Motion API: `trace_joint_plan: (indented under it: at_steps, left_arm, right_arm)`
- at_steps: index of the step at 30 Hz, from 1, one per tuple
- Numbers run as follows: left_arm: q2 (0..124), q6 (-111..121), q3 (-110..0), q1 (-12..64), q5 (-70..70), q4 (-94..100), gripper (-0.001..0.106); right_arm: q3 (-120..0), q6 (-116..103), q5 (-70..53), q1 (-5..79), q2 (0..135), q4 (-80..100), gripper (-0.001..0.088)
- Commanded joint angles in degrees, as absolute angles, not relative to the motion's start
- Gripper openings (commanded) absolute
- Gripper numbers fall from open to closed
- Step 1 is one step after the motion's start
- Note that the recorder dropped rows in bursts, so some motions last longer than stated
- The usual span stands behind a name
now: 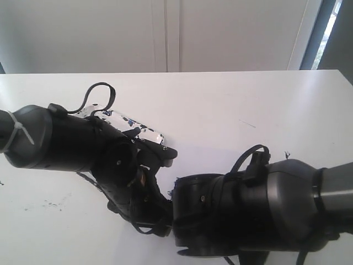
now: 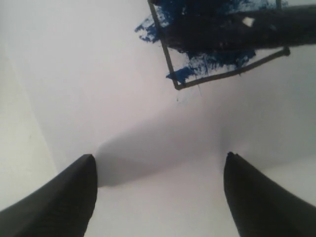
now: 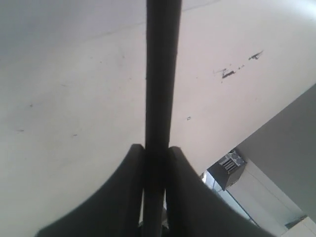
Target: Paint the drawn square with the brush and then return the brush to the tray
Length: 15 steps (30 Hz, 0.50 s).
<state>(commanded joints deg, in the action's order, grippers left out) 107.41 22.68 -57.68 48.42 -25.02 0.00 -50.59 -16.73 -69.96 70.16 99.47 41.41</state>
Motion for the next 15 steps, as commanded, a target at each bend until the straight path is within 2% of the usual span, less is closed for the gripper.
trace_joint_plan:
  at_steps: [15]
  left_arm:
    - [107.41,22.2,-57.68,48.29,-24.09,0.0,0.075]
  right_arm:
    - [-50.59,-15.16,-69.96,72.13,98.97,37.2,0.0]
